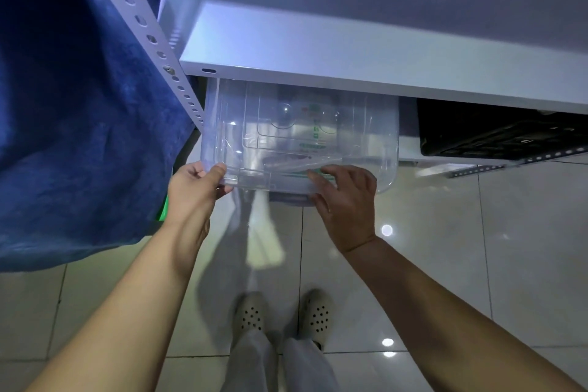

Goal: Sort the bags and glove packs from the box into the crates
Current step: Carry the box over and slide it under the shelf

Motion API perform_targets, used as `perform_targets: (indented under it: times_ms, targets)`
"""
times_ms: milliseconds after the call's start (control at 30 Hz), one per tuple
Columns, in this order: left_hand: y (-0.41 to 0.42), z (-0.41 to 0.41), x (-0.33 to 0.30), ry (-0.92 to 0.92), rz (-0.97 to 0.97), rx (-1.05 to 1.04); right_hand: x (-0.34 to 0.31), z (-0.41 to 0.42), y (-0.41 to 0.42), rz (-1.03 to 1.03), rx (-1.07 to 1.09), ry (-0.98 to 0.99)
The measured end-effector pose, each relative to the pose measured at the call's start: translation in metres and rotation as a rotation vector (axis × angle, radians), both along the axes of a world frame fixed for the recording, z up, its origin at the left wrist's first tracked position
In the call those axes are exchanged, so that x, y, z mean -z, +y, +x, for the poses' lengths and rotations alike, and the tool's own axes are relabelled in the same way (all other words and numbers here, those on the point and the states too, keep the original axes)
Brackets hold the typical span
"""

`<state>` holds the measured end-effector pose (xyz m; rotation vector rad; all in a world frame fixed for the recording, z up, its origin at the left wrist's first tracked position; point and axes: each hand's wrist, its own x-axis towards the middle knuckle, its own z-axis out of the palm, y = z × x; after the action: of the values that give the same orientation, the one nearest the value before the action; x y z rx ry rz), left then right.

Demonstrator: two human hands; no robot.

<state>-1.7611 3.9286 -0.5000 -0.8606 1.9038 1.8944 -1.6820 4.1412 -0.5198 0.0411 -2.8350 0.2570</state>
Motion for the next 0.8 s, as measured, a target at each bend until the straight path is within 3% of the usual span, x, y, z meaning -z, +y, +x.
perform_targets:
  times_ms: [300, 667, 800]
  targets:
    - [0.027, -0.025, -0.004, -0.048, 0.108, -0.119, 0.0, -0.008, 0.035, 0.105, 0.116, 0.12]
    - [0.046, -0.063, 0.004, 0.03, 0.146, -0.309, -0.002, -0.07, 0.032, -0.134, 0.163, 0.073]
    - [0.057, -0.061, 0.009, 0.101, 0.142, -0.268, -0.001, -0.08, 0.032, -0.134, 0.182, 0.018]
